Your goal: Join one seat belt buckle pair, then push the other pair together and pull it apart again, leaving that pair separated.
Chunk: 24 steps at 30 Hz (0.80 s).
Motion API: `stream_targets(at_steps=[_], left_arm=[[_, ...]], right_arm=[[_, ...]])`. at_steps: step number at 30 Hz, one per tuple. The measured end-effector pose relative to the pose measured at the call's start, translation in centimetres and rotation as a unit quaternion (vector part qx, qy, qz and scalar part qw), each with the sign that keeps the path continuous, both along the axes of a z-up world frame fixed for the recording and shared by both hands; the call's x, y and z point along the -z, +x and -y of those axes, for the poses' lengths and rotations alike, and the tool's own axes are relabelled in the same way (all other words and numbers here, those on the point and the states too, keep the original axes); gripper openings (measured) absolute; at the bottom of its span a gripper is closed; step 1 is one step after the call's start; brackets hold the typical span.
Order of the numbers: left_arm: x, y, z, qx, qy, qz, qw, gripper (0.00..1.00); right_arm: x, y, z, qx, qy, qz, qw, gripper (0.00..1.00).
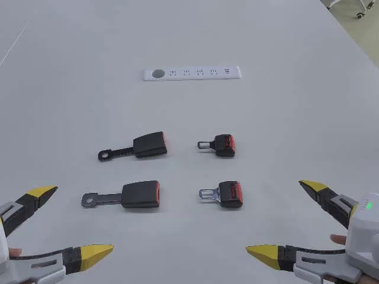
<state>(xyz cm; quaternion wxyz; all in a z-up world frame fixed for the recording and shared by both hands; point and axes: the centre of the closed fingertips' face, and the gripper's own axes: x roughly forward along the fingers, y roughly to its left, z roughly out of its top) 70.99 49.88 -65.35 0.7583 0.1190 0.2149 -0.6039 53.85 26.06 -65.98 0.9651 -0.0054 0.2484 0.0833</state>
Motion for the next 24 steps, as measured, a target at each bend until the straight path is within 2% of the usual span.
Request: stream_targets(at_steps=[24], left_arm=[[-0.07, -0.13, -0.04, 0.006, 0.005, 0.006, 1.0, 0.98]], right_arm=[[-0.13, -0.17, 0.18, 0.003, -0.005, 0.004, 1.0, 1.0]])
